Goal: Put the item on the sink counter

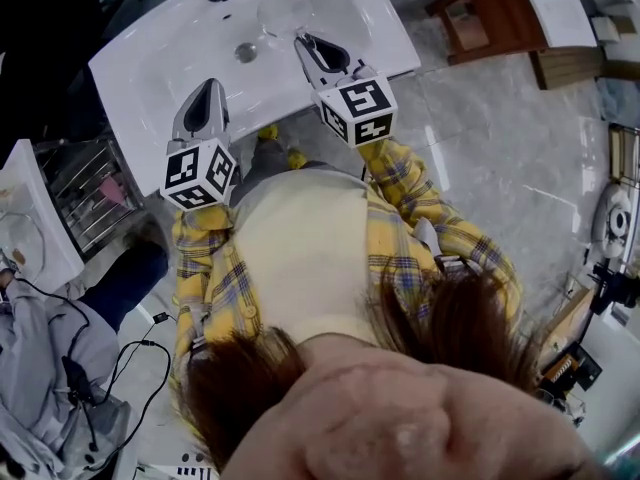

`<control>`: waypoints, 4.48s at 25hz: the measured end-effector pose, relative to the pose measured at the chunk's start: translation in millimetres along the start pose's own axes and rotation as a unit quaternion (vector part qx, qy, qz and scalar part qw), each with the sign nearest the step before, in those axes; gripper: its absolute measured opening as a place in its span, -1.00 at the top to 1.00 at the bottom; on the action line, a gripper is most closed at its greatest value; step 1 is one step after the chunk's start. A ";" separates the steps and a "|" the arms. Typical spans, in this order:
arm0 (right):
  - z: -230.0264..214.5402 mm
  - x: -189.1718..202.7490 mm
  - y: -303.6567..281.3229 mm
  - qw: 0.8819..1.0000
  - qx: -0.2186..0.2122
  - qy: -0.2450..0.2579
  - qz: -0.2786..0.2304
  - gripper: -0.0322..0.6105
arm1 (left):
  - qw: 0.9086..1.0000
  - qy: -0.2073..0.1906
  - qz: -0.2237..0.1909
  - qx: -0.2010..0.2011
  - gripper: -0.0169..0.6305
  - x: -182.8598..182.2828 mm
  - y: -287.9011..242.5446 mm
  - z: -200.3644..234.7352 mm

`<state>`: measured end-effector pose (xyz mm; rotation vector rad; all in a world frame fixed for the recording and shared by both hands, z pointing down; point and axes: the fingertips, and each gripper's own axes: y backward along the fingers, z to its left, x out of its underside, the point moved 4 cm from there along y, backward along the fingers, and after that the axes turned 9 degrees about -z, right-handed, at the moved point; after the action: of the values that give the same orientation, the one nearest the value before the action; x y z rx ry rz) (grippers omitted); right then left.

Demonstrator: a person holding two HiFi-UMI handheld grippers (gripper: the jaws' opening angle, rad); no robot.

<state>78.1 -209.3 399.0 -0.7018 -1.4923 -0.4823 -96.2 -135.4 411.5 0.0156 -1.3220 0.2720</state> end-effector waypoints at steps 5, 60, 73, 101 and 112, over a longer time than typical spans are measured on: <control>-14.0 1.5 -26.2 1.000 0.011 -0.001 0.003 0.79 | 1.000 -0.005 0.004 0.016 0.93 -4.0 -27.6 7.2; -64.8 60.3 -187.3 1.000 0.016 0.020 0.015 0.79 | 0.999 0.026 0.030 -0.024 0.93 13.6 -88.6 95.3; -60.3 63.0 -185.5 0.999 0.019 0.035 0.033 0.79 | 0.999 0.037 0.018 -0.014 0.93 9.9 -77.4 90.5; -42.2 43.9 -126.8 0.998 0.038 0.043 0.031 0.78 | 1.000 0.028 -0.004 0.009 0.93 -0.8 -58.2 67.0; -32.8 33.3 -96.1 0.998 0.041 0.033 0.030 0.79 | 1.000 0.020 -0.010 0.017 0.93 -4.7 -50.3 56.5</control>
<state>37.6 -296.5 445.8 -0.6586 -1.4175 -0.3913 -140.8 -194.4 428.4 0.0531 -1.2774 0.2761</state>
